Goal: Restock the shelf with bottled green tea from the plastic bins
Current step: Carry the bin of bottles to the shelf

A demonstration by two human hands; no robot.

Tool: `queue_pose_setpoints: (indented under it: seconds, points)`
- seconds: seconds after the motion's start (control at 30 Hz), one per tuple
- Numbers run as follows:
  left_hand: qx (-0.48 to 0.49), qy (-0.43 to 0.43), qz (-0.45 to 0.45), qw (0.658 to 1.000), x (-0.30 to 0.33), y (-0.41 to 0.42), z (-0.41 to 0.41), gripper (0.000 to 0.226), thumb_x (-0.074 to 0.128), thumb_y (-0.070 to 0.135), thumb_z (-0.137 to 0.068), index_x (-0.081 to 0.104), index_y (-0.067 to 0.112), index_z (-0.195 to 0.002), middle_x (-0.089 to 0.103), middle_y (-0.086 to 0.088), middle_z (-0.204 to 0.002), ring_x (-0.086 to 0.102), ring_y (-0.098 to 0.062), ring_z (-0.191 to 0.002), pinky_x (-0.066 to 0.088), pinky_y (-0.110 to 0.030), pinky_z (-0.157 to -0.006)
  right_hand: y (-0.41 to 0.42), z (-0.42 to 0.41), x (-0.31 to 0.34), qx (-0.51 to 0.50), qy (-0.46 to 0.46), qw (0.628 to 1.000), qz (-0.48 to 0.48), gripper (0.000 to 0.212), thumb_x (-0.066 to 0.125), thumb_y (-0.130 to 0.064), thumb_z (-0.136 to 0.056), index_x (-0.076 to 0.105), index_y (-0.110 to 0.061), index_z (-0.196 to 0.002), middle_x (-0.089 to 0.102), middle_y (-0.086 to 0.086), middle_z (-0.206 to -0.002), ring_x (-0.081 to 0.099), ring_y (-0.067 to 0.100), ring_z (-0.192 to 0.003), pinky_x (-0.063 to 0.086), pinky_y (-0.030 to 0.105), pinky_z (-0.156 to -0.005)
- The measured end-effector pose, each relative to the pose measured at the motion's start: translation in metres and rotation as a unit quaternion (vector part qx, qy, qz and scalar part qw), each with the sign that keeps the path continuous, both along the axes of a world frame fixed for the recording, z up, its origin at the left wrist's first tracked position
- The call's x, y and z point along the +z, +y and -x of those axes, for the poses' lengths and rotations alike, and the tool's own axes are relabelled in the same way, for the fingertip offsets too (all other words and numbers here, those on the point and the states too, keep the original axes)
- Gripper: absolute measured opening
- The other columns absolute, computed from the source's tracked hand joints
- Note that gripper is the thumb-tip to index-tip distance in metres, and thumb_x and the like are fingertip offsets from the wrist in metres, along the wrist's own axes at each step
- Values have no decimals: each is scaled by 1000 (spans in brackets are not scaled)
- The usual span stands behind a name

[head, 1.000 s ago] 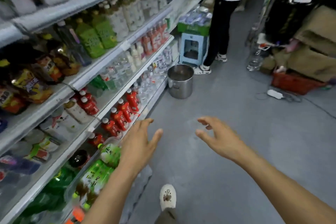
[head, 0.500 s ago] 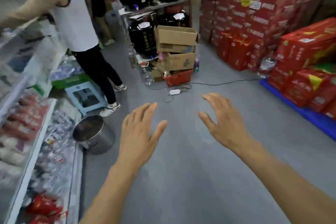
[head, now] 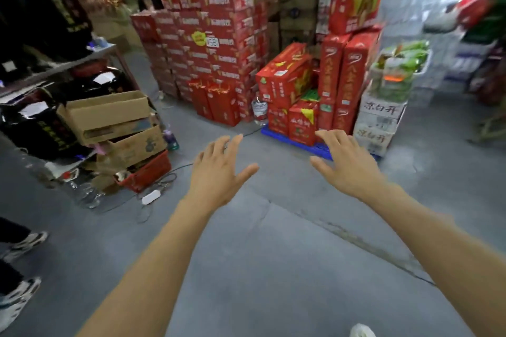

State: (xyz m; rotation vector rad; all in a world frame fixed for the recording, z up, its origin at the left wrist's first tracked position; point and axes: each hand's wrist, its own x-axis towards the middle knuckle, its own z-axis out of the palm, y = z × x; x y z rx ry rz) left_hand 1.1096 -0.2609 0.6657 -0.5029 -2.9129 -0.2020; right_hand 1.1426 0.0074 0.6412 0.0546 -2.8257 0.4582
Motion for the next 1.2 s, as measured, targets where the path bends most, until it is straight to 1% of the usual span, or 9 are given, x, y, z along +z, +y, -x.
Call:
queue_pose_setpoints:
  seconds: [0.07, 0.13, 0.3, 0.47, 0.63, 0.73, 0.9, 1.1, 1.2]
  points:
    - [-12, -4, 17, 1000, 6, 50, 35, 73, 41, 64, -97, 26, 24, -156, 41, -4, -151, 33, -25, -141, 30, -42, -111, 49, 22, 10, -23, -25, 999, -25, 61, 51, -48, -94, 36, -20, -146, 45, 5, -137, 47, 31, -123, 46, 45, -88]
    - [-20, -4, 9, 1000, 9, 101, 68, 71, 41, 63, -97, 28, 24, -155, 44, -4, -149, 35, -25, -140, 30, -42, -111, 100, 43, 21, -45, -37, 998, -26, 60, 50, -50, -95, 35, -21, -146, 45, 5, -139, 46, 29, -126, 47, 44, -89]
    - [-34, -16, -52, 998, 15, 233, 135, 69, 43, 62, -97, 34, 22, -152, 46, -4, -146, 40, -26, -135, 34, -45, -108, 227, 87, 38, -105, -34, 994, -13, 57, 50, -49, -95, 37, -22, -143, 49, 5, -139, 46, 27, -128, 45, 45, -92]
    - [-46, -21, -123, 991, 12, 342, 180, 63, 47, 59, -97, 42, 22, -148, 50, -6, -140, 46, -26, -130, 39, -47, -104, 319, 126, 38, -139, -32, 990, -5, 55, 50, -49, -95, 38, -23, -142, 49, 4, -139, 46, 25, -129, 46, 44, -91]
    - [-55, -32, -116, 991, -5, 414, 234, 63, 48, 57, -97, 42, 22, -148, 49, -4, -142, 45, -24, -132, 39, -46, -105, 392, 187, 28, -152, -38, 988, -1, 58, 51, -50, -95, 37, -22, -143, 46, 4, -142, 43, 24, -131, 46, 44, -91]
    - [-62, -34, -93, 993, -17, 451, 283, 63, 46, 59, -97, 40, 22, -149, 47, -3, -145, 44, -24, -134, 39, -46, -106, 434, 239, 18, -145, -39, 989, -8, 59, 52, -50, -94, 36, -22, -144, 45, 3, -143, 44, 24, -130, 47, 43, -87]
    - [-37, -52, -87, 994, -32, 516, 381, 65, 42, 61, -97, 37, 23, -149, 46, -3, -145, 44, -24, -133, 39, -47, -106, 507, 344, 5, -121, -41, 992, 0, 55, 51, -49, -95, 38, -24, -142, 46, 4, -142, 48, 24, -125, 52, 43, -80]
    - [9, -79, -84, 993, -30, 592, 488, 68, 38, 64, -98, 31, 24, -153, 41, -1, -150, 39, -23, -138, 34, -47, -109, 576, 468, 8, -91, -76, 993, 13, 53, 51, -43, -96, 37, -21, -143, 47, 6, -139, 48, 26, -125, 45, 37, -77]
    - [11, -85, -79, 993, -29, 629, 531, 68, 37, 64, -99, 30, 24, -153, 40, -2, -151, 38, -23, -138, 35, -47, -108, 616, 516, 5, -85, -86, 993, 8, 56, 50, -46, -96, 36, -19, -144, 46, 6, -141, 46, 26, -127, 44, 38, -76]
